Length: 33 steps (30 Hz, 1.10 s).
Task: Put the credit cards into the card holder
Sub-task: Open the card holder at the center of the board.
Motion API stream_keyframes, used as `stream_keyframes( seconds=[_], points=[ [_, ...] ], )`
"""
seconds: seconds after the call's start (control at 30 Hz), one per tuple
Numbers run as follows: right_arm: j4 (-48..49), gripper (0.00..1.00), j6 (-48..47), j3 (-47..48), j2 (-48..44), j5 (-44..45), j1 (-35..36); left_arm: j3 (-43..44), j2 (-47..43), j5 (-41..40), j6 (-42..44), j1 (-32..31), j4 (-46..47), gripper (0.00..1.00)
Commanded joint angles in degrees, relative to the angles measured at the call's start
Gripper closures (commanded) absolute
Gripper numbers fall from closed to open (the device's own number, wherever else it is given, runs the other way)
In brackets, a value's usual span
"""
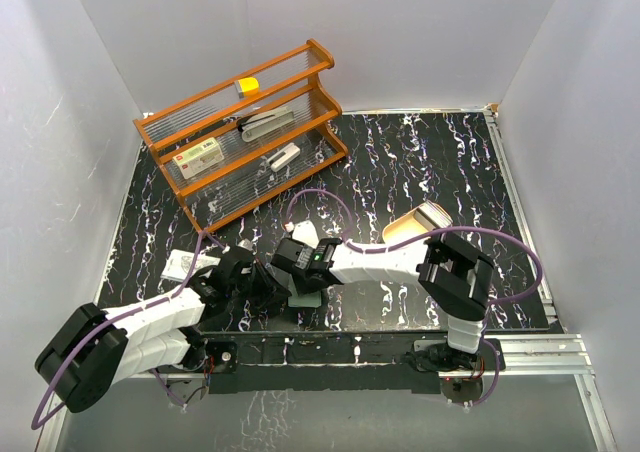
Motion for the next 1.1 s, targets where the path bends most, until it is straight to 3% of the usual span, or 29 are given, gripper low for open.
stream_keyframes(
  seconds=[0.0,0.13,0.3,0.63,1.07],
  points=[
    [2.98,0.63,0.93,-0.13,2.39,1.42,0.39,-0.63,-0.92,0.36,-0.36,-0.09,-0.39,1.0],
    [1.57,0.83,1.06,-0.75,3.25,5.01,0.39,-0.22,-0.82,0.29,-0.17,-0.07,-0.85,1.0],
    [4.38,1.0,-0.64,-3.35,0.5,5.69,0.34,0.11,-0.83,-0.44,0.58,-0.07,-3.52,1.0],
    [13.53,1.0,-2.06,-9.47,-8.9,3.67,-0.67,-0.78,-3.19,-2.26,0.9,-0.09,-8.38,1.0],
    [30.24,1.0,0.92,-22.7,-22.43,-18.05,-11.55,-1.28,-4.56,-3.32,0.99,-0.09,-10.32,1.0]
  ],
)
